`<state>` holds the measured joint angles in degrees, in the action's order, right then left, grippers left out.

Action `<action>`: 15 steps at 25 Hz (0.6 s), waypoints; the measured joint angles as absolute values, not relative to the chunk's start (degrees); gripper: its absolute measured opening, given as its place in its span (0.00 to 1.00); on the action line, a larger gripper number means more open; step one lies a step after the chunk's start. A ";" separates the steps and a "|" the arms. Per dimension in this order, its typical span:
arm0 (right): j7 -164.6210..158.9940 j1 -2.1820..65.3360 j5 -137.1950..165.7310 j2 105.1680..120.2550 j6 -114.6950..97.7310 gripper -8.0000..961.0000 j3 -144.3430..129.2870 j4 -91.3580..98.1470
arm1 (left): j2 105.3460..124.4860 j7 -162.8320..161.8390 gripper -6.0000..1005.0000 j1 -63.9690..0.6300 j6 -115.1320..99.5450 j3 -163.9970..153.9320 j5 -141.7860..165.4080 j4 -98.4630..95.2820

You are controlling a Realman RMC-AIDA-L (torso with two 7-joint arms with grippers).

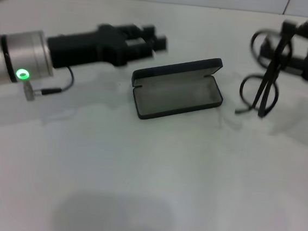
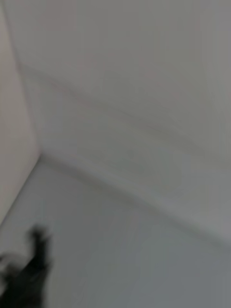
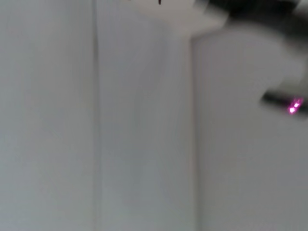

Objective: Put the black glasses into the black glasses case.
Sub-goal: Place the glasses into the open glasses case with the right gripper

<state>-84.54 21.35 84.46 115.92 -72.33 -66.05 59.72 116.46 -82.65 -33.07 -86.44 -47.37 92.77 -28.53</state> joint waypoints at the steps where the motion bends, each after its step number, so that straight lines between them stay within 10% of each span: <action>1: -82.46 21.53 80.98 115.90 -72.05 0.80 -65.46 57.42 | 116.45 -82.19 0.53 -33.09 -87.14 -48.73 92.78 -28.88; 15: -70.89 30.82 62.26 116.22 -71.81 0.80 -64.80 37.28 | 120.01 -76.38 0.54 -38.73 -87.13 -51.76 87.98 -23.04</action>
<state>-70.89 30.82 62.26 116.22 -71.81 -64.80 37.28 120.01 -76.38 -38.73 -87.13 -51.76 87.98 -23.04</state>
